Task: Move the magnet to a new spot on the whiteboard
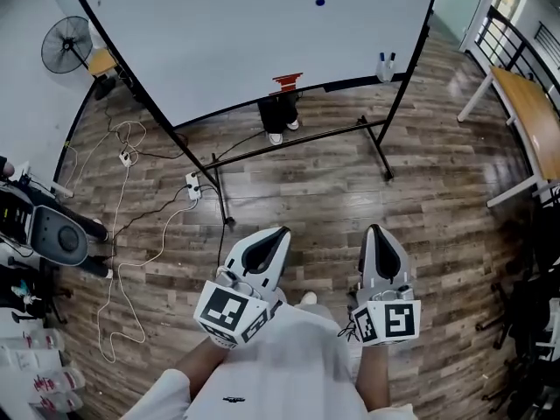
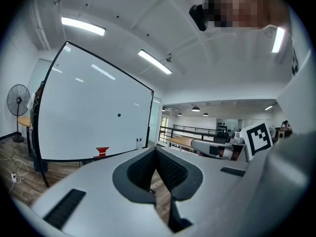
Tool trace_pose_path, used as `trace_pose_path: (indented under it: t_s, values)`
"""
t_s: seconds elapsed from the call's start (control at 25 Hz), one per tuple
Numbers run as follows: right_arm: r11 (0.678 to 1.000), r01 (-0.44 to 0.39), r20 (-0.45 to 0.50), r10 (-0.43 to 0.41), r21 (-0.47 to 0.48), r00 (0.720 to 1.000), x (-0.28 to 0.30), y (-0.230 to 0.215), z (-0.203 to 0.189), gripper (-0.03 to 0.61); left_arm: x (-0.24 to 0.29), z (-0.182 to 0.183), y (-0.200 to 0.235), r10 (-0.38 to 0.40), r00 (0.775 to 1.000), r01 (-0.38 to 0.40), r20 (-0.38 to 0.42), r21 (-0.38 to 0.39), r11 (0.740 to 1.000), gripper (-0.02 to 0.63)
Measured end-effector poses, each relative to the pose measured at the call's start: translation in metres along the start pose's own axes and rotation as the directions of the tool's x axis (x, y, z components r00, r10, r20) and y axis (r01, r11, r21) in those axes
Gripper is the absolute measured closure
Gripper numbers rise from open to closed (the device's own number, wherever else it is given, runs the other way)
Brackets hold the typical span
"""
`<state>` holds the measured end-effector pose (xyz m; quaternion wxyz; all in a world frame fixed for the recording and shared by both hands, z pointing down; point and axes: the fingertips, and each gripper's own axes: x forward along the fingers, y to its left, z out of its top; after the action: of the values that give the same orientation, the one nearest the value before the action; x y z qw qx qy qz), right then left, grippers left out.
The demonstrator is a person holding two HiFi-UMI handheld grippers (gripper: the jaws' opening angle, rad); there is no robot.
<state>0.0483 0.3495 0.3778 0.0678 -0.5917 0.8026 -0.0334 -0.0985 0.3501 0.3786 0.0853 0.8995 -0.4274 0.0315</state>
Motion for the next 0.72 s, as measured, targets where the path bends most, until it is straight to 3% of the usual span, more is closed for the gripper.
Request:
trace_pose_path:
  t_s: [0.4,0.72]
  values:
    - [1.000,-0.024,-0.017,0.024,-0.001,1.000,0.040,-0.037,-0.009,0.583,0.056,0.001,0.012,0.011,1.000,-0.011,-0.001,-0.007,1.000,0.607]
    - [1.000,-0.004,-0.038,0.003,-0.023,0.999,0.124,-0.070,-0.023,0.583,0.136,0.006,0.073,-0.011,1.000,0.011,0.001,-0.027,1.000,0.607]
